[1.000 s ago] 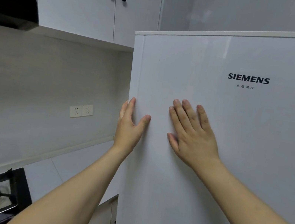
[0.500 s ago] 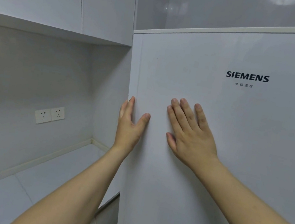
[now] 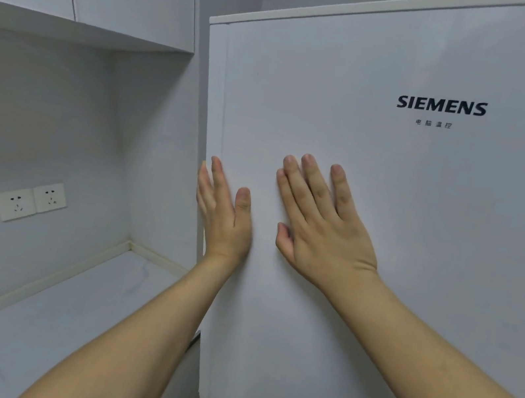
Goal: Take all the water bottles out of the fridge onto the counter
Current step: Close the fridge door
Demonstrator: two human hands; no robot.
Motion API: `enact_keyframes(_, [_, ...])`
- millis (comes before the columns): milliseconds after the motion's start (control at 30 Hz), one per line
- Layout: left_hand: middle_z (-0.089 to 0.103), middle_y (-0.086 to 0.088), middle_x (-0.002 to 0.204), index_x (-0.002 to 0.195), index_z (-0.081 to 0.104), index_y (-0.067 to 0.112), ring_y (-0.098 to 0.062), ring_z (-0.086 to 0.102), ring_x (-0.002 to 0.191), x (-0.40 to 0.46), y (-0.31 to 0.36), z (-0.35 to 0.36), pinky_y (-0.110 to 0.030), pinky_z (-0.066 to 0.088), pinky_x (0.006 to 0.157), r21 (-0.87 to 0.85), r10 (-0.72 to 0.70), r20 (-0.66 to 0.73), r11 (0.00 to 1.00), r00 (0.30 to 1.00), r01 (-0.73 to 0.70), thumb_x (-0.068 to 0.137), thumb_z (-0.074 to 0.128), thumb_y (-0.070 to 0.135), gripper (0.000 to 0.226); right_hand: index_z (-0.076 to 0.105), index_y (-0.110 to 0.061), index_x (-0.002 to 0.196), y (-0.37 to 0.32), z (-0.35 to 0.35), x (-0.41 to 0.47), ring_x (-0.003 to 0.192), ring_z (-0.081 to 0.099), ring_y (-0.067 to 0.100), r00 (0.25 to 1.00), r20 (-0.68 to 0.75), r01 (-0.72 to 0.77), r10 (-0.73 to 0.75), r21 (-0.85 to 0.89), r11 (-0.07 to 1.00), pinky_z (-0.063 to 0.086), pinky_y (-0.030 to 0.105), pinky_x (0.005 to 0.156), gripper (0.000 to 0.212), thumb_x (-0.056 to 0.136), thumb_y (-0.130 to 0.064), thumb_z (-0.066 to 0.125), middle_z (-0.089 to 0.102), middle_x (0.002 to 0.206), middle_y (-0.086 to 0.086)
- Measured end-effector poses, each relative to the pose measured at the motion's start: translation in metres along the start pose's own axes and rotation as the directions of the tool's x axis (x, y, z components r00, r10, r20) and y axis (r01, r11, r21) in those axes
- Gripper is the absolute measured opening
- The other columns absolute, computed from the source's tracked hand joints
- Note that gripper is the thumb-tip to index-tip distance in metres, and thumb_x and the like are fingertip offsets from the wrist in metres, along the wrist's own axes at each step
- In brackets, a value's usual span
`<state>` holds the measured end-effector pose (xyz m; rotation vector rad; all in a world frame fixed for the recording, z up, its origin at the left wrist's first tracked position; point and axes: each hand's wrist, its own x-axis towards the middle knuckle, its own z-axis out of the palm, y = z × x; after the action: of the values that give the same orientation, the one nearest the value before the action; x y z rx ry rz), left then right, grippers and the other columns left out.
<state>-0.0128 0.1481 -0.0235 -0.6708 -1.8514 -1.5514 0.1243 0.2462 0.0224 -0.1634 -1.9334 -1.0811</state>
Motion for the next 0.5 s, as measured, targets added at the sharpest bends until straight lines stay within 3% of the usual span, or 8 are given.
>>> enact_keyframes(233, [0.001, -0.012, 0.162, 0.156, 0.004, 0.021, -0.022, 0.002, 0.148, 0.0007, -0.0030, 0.0048, -0.041, 0.004, 0.119, 0.053, 0.030, -0.026, 0.998, 0.999, -0.029, 0.094, 0.015, 0.063, 0.075, 0.016, -0.001, 0.152, 0.0005, -0.0007, -0.0005, 0.148, 0.012, 0.033, 1.000, 0.006, -0.003, 0.003, 0.015, 1.000, 0.006, 0.053, 0.119, 0.073, 0.093, -0.040, 0.033, 0.012, 0.160, 0.017])
enact_keyframes(500, [0.002, -0.010, 0.163, 0.156, 0.005, 0.021, -0.019, 0.002, 0.149, 0.0013, -0.0035, 0.0056, -0.032, 0.001, 0.117, 0.070, 0.028, -0.036, 0.997, 0.999, -0.026, 0.095, 0.017, 0.056, 0.071, 0.013, -0.001, 0.153, -0.0003, -0.0002, -0.0007, 0.148, 0.010, 0.033, 1.000, 0.012, -0.006, 0.006, 0.014, 1.000, 0.007, 0.053, 0.118, 0.072, 0.093, -0.039, 0.031, 0.010, 0.161, 0.017])
